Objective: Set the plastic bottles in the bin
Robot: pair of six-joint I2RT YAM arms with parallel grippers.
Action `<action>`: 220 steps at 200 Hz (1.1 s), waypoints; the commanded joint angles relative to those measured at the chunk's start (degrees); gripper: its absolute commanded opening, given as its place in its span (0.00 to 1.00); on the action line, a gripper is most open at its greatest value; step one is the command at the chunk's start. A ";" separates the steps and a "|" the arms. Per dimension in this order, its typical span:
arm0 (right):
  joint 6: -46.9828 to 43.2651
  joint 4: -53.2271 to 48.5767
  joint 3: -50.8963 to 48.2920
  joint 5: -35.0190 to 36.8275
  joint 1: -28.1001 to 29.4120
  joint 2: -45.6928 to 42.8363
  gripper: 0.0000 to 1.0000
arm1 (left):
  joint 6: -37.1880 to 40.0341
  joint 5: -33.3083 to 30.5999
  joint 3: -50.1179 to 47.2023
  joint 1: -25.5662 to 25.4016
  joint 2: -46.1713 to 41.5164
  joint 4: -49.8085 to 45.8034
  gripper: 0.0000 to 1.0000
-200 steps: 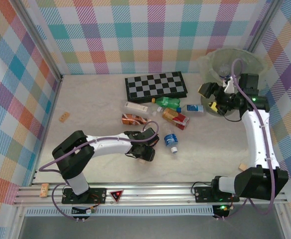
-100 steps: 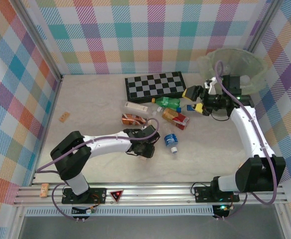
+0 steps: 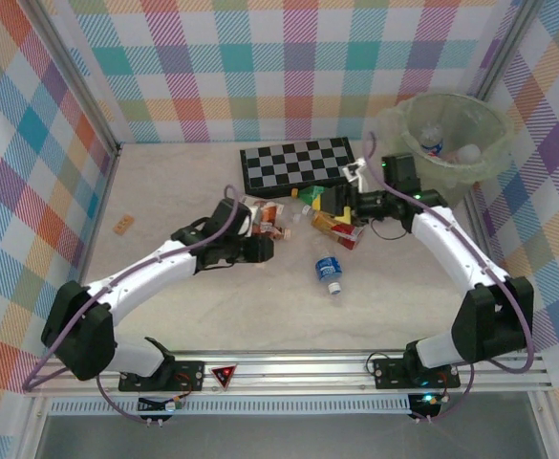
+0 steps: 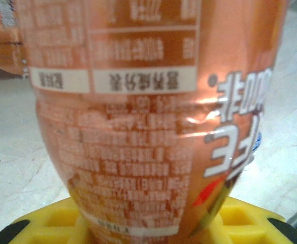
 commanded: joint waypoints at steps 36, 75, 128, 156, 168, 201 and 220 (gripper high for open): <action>1.53 12.30 3.47 -0.96 9.36 8.18 0.87 | -9.59 22.22 -7.46 4.64 -4.07 23.87 0.34; 2.16 14.09 7.49 0.04 10.73 13.48 0.93 | -11.92 24.89 -7.86 4.62 -1.60 26.33 0.30; 4.37 16.19 10.12 -3.22 12.60 17.53 0.89 | -12.74 24.80 -8.54 3.77 -1.11 29.28 0.30; 5.72 17.53 10.25 -3.17 13.50 18.78 0.87 | -13.08 24.65 -8.07 3.34 -0.49 29.66 0.33; 5.91 17.31 10.67 -2.94 13.54 19.01 0.82 | -13.67 24.67 -7.88 3.09 -0.38 30.87 0.34; 4.98 15.70 11.11 0.41 13.54 18.19 0.67 | -12.94 22.79 -7.28 2.88 -0.66 29.31 0.37; 4.54 14.35 11.22 1.57 13.48 17.79 0.58 | -12.58 22.00 -7.25 2.84 -1.03 28.58 0.43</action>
